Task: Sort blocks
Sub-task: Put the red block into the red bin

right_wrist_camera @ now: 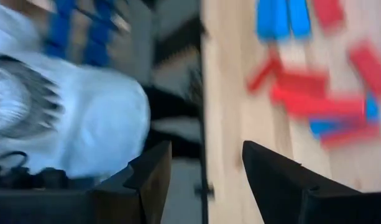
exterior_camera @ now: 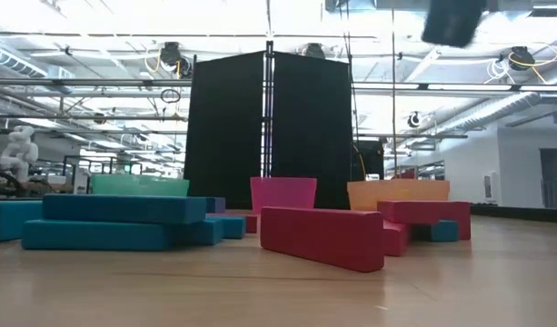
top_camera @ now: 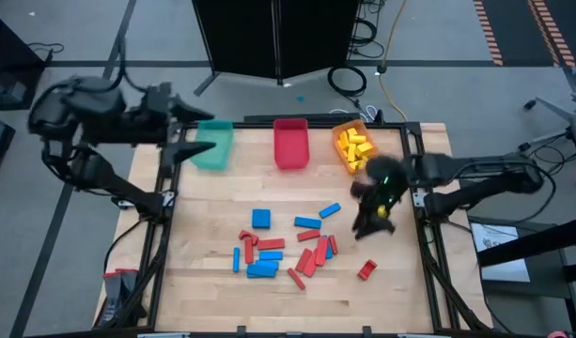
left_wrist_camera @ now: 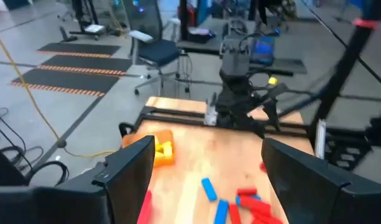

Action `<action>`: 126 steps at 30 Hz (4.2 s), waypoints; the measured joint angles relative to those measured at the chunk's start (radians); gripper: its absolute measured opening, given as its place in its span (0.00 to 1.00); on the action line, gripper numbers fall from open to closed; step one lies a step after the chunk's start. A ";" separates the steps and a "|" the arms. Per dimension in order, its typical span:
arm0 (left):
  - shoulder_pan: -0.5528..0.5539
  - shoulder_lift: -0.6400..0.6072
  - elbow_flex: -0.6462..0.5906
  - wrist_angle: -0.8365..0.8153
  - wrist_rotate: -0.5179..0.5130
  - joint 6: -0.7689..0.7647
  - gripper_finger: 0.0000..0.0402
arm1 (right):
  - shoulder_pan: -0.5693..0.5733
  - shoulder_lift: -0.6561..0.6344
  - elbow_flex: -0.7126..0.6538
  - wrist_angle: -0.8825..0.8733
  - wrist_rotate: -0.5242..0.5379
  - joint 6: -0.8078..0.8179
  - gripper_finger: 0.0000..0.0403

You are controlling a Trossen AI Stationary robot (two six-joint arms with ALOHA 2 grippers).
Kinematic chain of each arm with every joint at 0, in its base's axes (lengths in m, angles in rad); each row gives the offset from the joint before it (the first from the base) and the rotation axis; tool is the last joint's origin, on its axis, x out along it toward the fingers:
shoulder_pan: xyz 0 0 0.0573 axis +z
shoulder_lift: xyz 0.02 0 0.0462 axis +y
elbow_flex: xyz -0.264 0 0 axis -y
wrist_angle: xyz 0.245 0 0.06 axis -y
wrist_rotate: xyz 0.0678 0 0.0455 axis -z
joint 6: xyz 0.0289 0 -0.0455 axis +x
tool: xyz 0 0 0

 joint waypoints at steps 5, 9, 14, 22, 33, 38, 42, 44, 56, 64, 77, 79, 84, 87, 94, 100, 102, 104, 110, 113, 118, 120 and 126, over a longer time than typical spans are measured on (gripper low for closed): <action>-0.054 -0.046 0.000 -0.113 -0.073 -0.063 0.75 | 0.198 0.078 0.003 -0.268 0.148 0.154 0.49; -0.073 -0.049 0.000 -0.174 -0.077 -0.098 0.75 | 0.325 0.138 0.003 -0.403 0.280 0.306 0.49; -0.088 -0.044 -0.027 -0.189 -0.078 -0.080 0.75 | 0.421 0.215 0.003 -0.328 0.404 0.464 0.49; -0.095 -0.045 -0.045 -0.188 -0.078 -0.011 0.75 | 0.459 0.352 -0.045 -0.316 0.493 0.542 0.49; -0.095 -0.050 -0.045 -0.187 -0.078 -0.019 0.75 | 0.455 0.371 -0.217 -0.071 0.458 0.589 0.49; -0.095 -0.049 -0.045 -0.186 -0.078 -0.021 0.75 | 0.455 0.371 -0.262 0.012 0.437 0.620 0.49; -0.095 -0.049 -0.045 -0.186 -0.098 -0.021 0.75 | 0.460 0.371 -0.281 -0.008 0.436 0.638 0.41; -0.095 -0.049 -0.045 -0.186 -0.101 -0.021 0.75 | 0.468 0.371 -0.292 -0.010 0.439 0.638 0.34; -0.095 -0.049 -0.045 -0.186 -0.103 -0.020 0.75 | 0.480 0.369 -0.313 0.031 0.425 0.581 0.04; -0.095 -0.056 -0.045 -0.186 -0.103 -0.020 0.75 | 0.444 0.371 -0.206 -0.010 0.581 0.559 0.04; -0.095 -0.219 -0.093 -0.135 -0.190 -0.021 0.75 | -0.039 0.371 0.133 -0.157 0.709 0.102 0.04; -0.095 -0.252 -0.166 -0.119 -0.244 -0.026 0.75 | -0.147 0.371 0.161 -0.128 0.710 0.018 0.04; -0.095 -0.334 -0.491 0.043 -0.259 -0.053 0.75 | -0.390 0.378 0.227 -0.018 0.705 -0.128 0.04; -0.095 -0.408 -0.733 0.187 -0.253 -0.059 0.75 | -0.489 0.417 0.283 -0.004 0.699 -0.195 0.04; -0.095 -0.633 -1.236 0.554 -0.256 -0.155 0.75 | -0.544 0.647 0.495 -0.042 0.643 -0.335 0.04; -0.095 -0.727 -1.451 0.760 -0.283 -0.206 0.75 | -0.557 0.853 0.666 -0.107 0.643 -0.397 0.04; -0.095 -0.741 -1.501 0.823 -0.286 -0.212 0.75 | -0.562 0.909 0.697 -0.129 0.633 -0.414 0.04; -0.095 -0.750 -1.539 0.859 -0.287 -0.215 0.75 | -0.567 0.954 0.723 -0.142 0.621 -0.432 0.04; -0.095 -0.751 -1.565 0.866 -0.312 -0.232 0.75 | -0.576 1.027 0.775 -0.198 0.618 -0.488 0.11; -0.095 -0.753 -1.565 0.870 -0.314 -0.232 0.75 | -0.576 1.027 0.792 -0.189 0.617 -0.519 0.24; -0.095 -0.757 -1.565 0.870 -0.315 -0.231 0.75 | -0.577 1.027 0.888 -0.216 0.621 -0.526 0.43; -0.095 -0.757 -1.565 0.868 -0.315 -0.231 0.75 | -0.577 1.026 0.948 -0.256 0.597 -0.528 0.48; -0.095 -0.757 -1.565 0.867 -0.309 -0.231 0.75 | -0.557 1.023 1.202 -0.720 0.150 -0.584 0.51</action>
